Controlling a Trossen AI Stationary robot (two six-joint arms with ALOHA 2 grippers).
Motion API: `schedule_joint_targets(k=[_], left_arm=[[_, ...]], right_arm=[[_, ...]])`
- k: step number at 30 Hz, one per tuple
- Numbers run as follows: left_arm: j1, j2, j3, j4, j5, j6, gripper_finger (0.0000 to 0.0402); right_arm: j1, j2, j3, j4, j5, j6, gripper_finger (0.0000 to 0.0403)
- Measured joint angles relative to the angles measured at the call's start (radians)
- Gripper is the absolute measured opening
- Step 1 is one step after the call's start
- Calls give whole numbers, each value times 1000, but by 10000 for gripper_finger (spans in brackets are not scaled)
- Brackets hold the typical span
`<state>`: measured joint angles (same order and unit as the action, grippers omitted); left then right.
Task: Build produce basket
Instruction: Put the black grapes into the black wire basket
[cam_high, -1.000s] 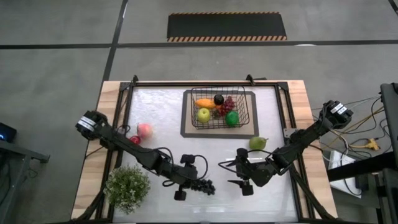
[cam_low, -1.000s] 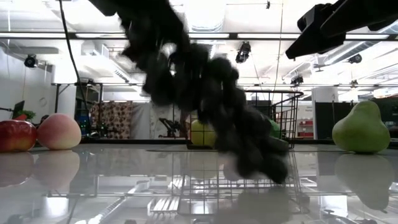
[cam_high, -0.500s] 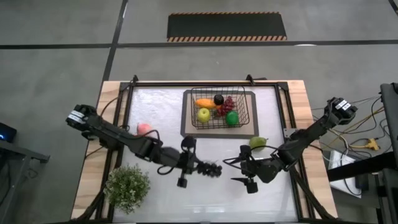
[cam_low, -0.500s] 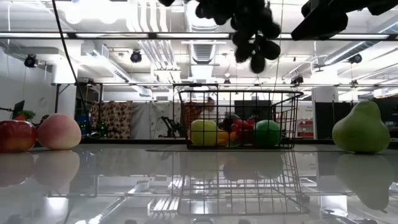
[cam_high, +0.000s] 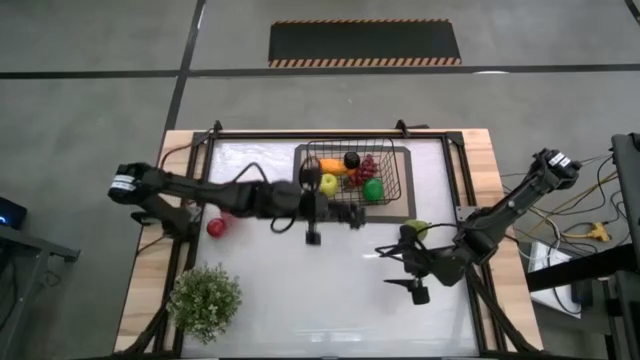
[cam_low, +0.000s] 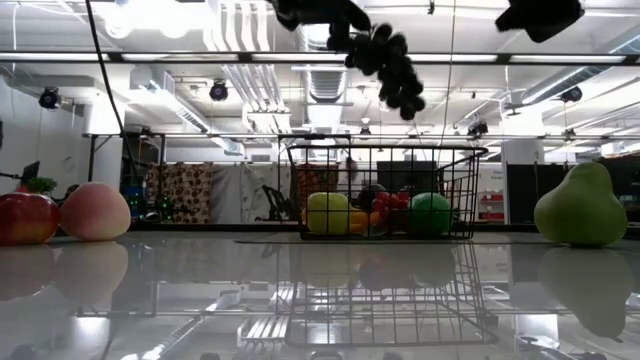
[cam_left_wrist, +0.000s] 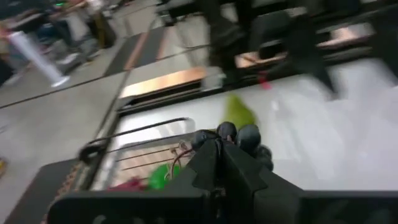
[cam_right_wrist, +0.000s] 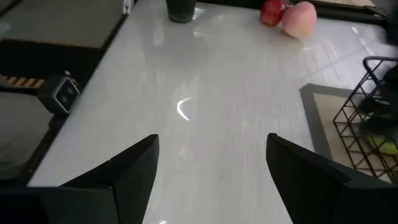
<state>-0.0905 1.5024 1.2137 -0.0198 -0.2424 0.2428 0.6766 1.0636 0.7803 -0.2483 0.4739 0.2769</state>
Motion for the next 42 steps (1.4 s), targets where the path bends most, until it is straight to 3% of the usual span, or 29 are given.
schedule_joint_targets(k=[13, 42], left_arm=[[205, 71, -10, 91, -29, -1, 1], [224, 167, -58, 77, -26, -41, 2]], right_arm=[[0, -40, -11, -12, 40, -35, 283], [0, -32, -16, -9, 79, 1, 293]])
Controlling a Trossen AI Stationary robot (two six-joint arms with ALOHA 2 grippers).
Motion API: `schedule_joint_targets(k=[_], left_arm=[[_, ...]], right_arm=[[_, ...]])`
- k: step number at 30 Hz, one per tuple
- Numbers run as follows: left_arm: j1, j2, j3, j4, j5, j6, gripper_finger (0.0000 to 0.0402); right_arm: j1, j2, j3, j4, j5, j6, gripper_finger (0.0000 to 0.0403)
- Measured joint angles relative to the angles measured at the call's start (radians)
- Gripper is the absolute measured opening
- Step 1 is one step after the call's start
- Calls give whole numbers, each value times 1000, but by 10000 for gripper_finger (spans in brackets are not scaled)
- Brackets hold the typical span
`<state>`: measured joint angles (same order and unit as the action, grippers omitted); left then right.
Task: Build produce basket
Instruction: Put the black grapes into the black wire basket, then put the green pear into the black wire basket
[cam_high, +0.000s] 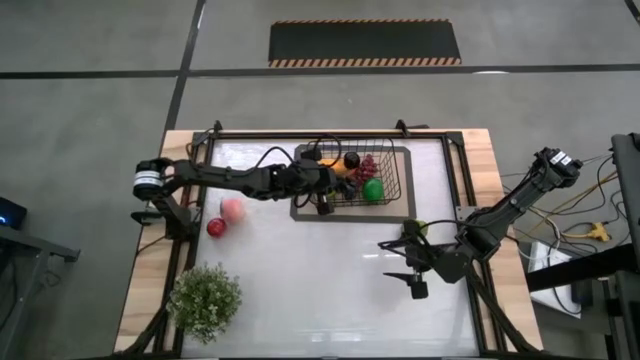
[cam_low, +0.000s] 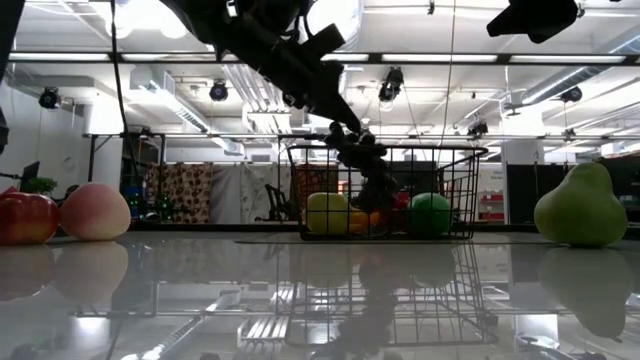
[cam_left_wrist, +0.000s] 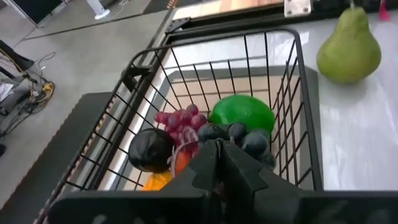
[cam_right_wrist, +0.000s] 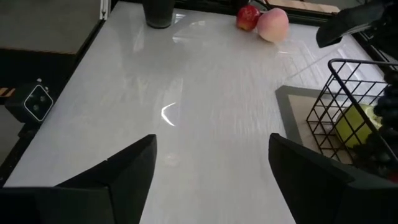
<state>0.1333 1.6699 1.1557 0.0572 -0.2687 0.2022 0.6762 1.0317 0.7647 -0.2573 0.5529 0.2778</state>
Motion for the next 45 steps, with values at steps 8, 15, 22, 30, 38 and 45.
schedule_joint_targets(k=[8, 15, 22, 30, 38, 45], left_arm=[[2, -1, 0, -55, 1, -14, 67], [2, -1, 0, -66, 1, -14, 124], [-6, -31, 1, -67, 2, -13, 135], [-73, -141, 1, -56, 2, 35, 135], [-189, -186, 1, -20, 3, 121, 135], [-229, -186, 1, -6, 4, 199, 135]], right_arm=[[0, 0, 0, 2, 4, 3, 302], [0, 0, 0, 2, 28, 21, 297], [0, 0, 0, -2, 50, 119, 299], [-3, -9, 10, -117, 71, 475, 284], [-3, -9, 35, -375, -7, 961, 269], [-6, -8, 70, -683, -31, 1305, 265]])
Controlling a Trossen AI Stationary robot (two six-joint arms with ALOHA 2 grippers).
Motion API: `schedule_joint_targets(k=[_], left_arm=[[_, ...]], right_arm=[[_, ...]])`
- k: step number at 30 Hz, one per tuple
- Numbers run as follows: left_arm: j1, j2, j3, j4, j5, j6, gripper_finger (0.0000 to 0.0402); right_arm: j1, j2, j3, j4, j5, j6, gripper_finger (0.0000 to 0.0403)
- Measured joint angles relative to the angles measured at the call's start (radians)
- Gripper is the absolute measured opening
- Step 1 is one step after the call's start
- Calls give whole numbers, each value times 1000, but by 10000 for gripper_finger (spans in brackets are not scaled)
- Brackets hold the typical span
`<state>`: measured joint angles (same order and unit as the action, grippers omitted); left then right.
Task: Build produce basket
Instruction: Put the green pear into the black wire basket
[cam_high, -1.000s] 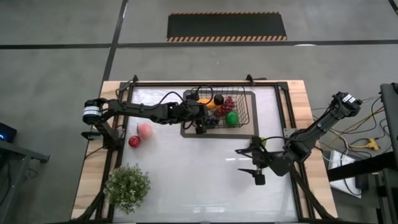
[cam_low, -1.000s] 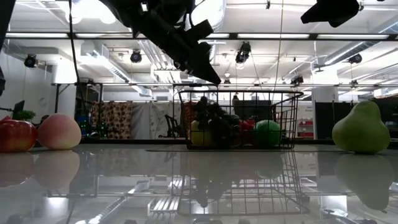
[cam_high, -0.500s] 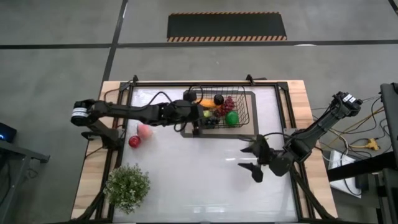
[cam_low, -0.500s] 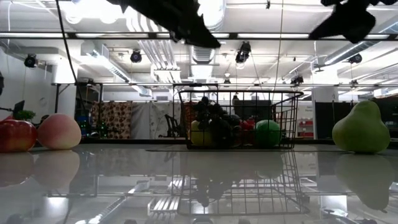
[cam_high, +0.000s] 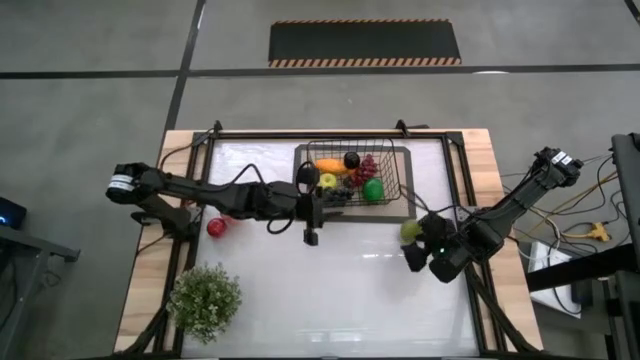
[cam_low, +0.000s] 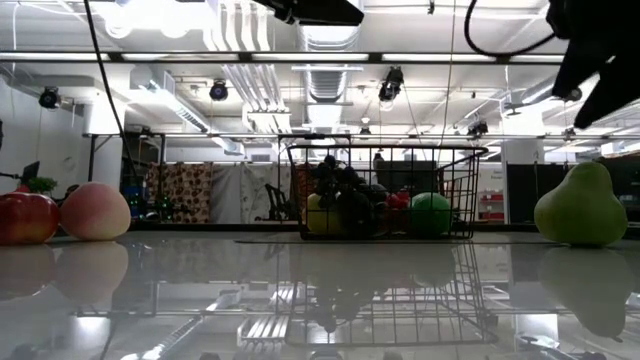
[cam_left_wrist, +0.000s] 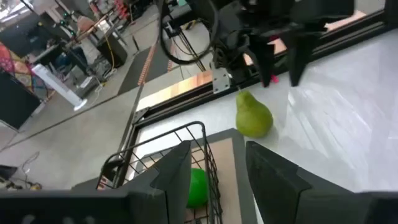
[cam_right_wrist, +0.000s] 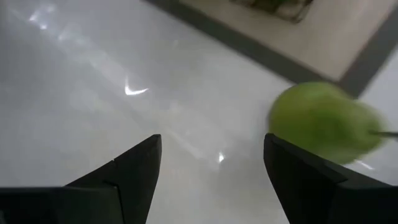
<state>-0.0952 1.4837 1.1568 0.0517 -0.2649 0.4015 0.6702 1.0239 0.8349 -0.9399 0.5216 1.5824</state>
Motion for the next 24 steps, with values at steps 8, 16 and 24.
schedule_joint_targets(k=[8, 16, 24], left_arm=[[1, 0, 0, 12, -1, 8, 135], [2, 0, 0, 18, -2, 25, 135], [2, 0, 0, 16, -2, 25, 135]], right_arm=[[-84, 29, 86, -368, -57, 107, 265], [-225, 71, 72, -445, -130, 30, 264], [-248, 127, 56, -381, -138, -39, 264]])
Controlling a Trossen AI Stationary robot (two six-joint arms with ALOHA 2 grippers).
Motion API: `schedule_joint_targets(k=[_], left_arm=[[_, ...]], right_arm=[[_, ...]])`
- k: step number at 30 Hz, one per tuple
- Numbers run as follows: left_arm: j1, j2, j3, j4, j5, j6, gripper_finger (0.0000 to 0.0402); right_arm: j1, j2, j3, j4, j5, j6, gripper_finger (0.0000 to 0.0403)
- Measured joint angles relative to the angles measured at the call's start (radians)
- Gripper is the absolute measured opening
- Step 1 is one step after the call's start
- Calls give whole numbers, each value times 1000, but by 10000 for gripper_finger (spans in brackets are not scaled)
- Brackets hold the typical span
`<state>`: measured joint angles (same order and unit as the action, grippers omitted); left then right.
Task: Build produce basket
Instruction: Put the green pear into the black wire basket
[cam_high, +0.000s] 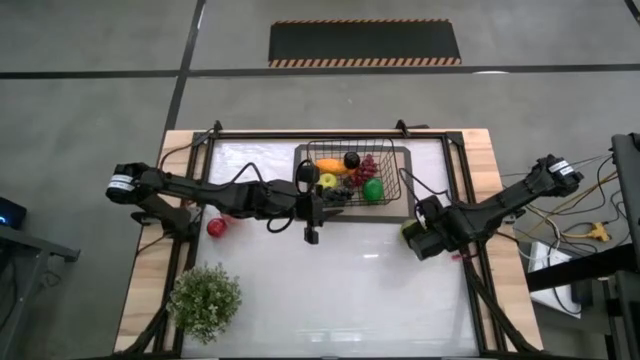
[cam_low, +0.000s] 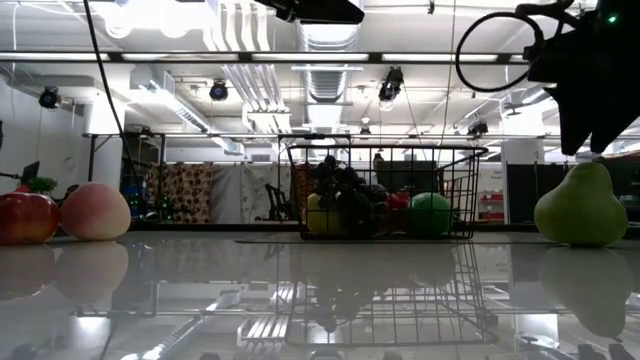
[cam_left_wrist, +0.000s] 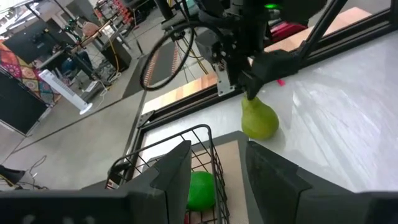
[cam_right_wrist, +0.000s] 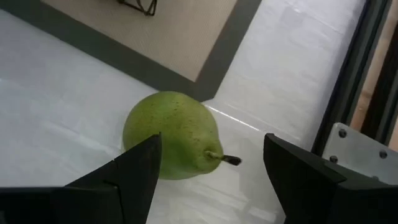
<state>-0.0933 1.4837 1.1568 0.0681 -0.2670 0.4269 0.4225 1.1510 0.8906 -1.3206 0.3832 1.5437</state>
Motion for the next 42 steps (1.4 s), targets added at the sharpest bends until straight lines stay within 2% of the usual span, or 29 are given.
schedule_joint_targets(k=[10, 20, 27, 38, 42], left_arm=[[0, 0, 0, 0, 0, 0, 135], [0, 0, 0, 2, 0, 0, 135], [0, 0, 0, 2, 0, -1, 135], [0, 0, -1, 3, 1, -1, 135], [-1, 0, -2, 4, 27, -2, 135]], right_arm=[[-2, 77, -26, 62, -6, -45, 264], [-19, 78, -36, 134, -34, -165, 247], [-21, 76, -36, 146, -34, -178, 207], [-20, 74, -36, 160, -31, -194, 112], [-20, 66, -25, 158, -51, -203, 96]])
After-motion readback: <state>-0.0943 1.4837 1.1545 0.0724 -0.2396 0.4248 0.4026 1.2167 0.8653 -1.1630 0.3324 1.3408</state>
